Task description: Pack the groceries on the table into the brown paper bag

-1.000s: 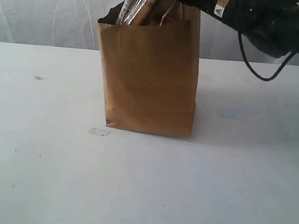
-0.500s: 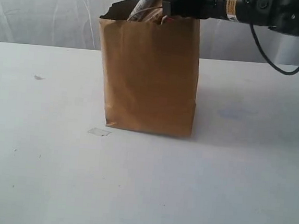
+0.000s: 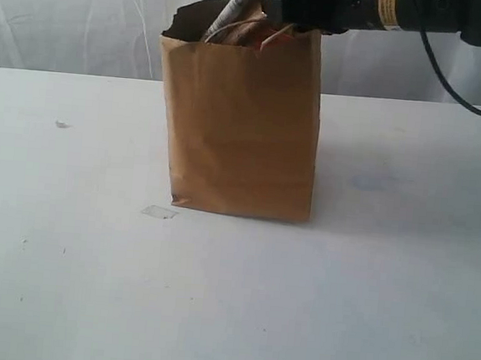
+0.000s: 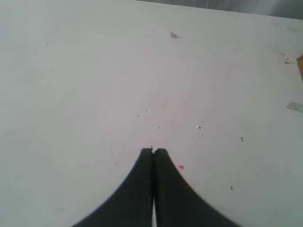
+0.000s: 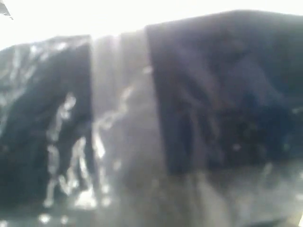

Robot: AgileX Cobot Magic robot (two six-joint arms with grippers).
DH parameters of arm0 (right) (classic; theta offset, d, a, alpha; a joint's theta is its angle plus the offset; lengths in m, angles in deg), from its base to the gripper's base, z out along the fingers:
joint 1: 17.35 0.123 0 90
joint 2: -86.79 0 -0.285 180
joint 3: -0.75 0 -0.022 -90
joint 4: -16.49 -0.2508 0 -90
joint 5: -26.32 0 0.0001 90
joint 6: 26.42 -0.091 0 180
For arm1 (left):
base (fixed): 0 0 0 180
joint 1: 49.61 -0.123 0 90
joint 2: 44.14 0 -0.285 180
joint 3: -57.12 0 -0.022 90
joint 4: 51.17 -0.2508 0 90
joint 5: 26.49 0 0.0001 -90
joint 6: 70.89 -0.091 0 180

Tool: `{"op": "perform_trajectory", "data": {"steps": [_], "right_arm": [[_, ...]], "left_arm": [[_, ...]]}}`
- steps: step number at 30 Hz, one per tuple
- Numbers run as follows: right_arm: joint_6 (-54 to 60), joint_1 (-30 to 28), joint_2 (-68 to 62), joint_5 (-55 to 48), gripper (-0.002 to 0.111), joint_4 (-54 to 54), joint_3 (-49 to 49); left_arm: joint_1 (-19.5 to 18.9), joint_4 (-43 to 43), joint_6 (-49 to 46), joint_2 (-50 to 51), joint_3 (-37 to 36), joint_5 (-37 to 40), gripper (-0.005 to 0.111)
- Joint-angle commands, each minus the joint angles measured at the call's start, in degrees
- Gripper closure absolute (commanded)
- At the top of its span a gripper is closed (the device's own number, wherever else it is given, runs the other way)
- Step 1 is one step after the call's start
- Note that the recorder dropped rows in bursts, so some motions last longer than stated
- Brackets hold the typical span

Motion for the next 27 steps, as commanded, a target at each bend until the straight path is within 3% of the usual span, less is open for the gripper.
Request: {"op": "perform_trajectory", "data": {"steps": [1, 12, 19, 27], "right_arm": [[-1.7, -0.5, 1.2, 2.1, 0.064, -0.3, 0.0], [-2.9, -3.0, 3.1, 8.9, 0.064, -0.3, 0.9], [-2.9, -4.3, 5.0, 9.9, 0.052, -0.3, 4.9], [-2.9, -4.9, 5.3, 10.6, 0.051, -0.3, 5.1]], "left_arm": [[-0.1, 0.4, 0.2, -0.3, 0.0, -0.2, 0.107], [-0.1, 0.4, 0.2, -0.3, 0.0, -0.2, 0.107], [-0.1, 0.4, 0.2, -0.3, 0.0, -0.2, 0.107], [-0.1, 0.4, 0.2, -0.3, 0.0, -0.2, 0.107]]}}
